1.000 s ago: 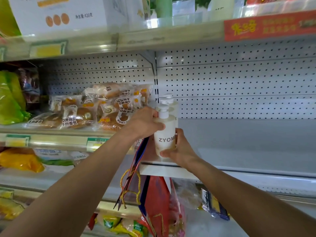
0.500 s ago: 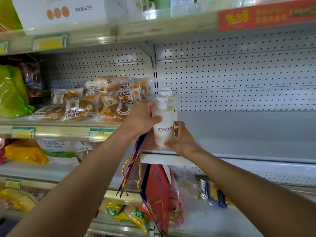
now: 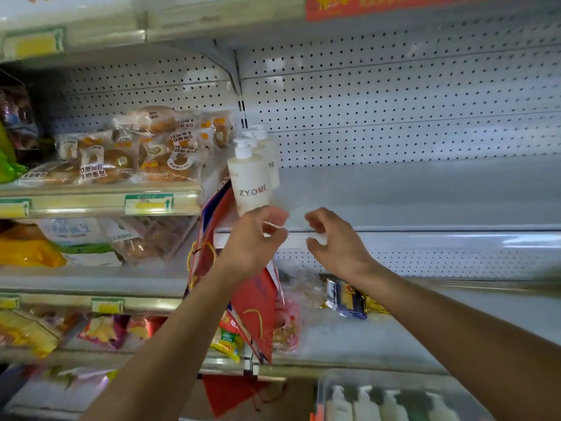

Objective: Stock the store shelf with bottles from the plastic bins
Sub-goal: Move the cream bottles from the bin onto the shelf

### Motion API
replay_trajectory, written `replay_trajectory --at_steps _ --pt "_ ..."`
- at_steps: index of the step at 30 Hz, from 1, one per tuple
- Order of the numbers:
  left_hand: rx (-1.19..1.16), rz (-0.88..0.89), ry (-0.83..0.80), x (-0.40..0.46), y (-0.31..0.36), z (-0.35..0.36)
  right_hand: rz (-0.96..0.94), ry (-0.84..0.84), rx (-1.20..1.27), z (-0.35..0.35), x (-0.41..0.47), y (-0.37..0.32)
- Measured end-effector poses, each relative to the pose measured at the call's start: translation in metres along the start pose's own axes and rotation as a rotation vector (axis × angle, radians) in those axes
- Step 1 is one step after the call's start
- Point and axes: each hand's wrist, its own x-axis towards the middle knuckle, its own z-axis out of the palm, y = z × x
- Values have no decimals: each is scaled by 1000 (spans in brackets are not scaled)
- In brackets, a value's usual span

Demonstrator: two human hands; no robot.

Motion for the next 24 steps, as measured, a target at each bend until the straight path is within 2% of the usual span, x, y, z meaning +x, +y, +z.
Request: replay_trajectory --at_steps 4,9,16,24 --pt "-51 -66 -91 -32 -5 46 36 -16 -23 -8 -44 30" --pt "-117 -194 -154 -88 -26 111 169 -96 -21 -6 -108 81" --pt "16 -264 -475 -148 -71 199 424 -270 -7 21 -200 163" --pt "-101 -565 -579 -177 -132 270 691 -414 -20 70 -267 242"
